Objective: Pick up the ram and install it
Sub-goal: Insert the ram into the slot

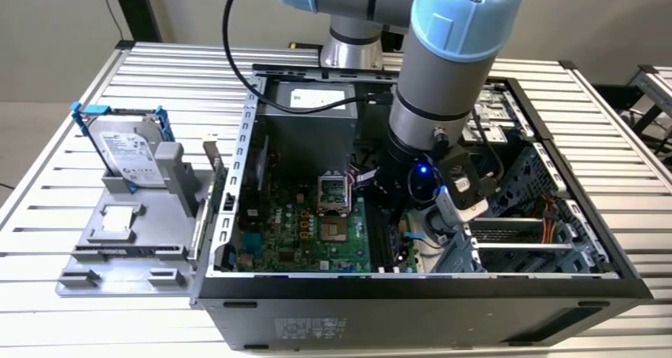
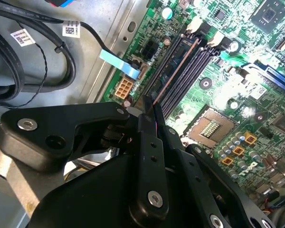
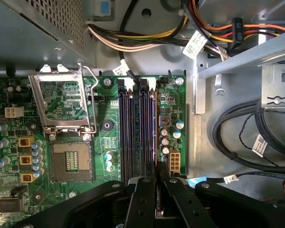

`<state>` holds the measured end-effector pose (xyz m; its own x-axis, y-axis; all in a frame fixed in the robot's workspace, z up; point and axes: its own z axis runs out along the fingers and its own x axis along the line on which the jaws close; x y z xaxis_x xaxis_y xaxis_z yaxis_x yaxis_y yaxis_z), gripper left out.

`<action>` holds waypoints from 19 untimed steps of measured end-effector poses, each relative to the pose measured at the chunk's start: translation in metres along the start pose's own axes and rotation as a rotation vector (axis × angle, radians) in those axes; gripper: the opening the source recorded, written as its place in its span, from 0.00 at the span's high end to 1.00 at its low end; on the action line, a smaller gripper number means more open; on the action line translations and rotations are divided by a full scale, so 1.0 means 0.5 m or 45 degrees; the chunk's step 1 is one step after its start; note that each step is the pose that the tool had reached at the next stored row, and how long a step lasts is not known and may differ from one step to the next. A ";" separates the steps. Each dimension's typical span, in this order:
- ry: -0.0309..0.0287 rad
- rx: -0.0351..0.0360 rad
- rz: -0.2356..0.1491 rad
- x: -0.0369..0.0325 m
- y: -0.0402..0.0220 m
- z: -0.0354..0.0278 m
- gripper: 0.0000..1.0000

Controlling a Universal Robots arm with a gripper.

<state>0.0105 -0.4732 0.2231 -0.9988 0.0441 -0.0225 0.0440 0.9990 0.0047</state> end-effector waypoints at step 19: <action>0.0101 0.0003 0.000 0.000 0.000 0.012 1.00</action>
<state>0.0108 -0.4732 0.2170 -0.9989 0.0443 -0.0145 0.0442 0.9990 0.0045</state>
